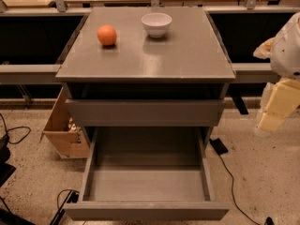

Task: Close middle drawer

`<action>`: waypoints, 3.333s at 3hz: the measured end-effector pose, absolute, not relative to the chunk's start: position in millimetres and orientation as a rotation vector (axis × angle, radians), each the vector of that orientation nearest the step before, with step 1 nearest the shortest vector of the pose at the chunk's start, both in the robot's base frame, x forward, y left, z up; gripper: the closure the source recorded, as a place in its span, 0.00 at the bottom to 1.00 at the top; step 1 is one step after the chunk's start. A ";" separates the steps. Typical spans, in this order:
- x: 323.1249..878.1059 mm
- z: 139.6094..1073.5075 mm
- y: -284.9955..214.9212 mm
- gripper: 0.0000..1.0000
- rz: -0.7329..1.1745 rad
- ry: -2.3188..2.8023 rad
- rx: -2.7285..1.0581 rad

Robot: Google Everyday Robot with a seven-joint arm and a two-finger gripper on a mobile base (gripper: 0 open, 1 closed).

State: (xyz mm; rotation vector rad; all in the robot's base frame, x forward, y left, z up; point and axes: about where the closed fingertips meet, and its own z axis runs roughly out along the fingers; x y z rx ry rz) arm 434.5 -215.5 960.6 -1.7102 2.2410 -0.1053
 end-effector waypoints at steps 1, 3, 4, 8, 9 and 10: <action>419.4 921.1 -211.4 0.00 -0.077 2.247 -1.690; 374.4 810.5 -189.5 0.00 0.000 2.236 -1.614; 344.9 743.3 -170.8 0.00 0.024 2.270 -1.656; 311.9 603.7 -166.5 0.25 0.155 2.413 -1.773; 303.4 538.2 -165.4 0.48 0.246 2.430 -1.781; 301.0 488.6 -157.0 0.71 0.343 2.388 -1.760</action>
Offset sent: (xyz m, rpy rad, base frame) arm -0.0965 0.0161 -0.2443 0.1438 0.1448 -0.0623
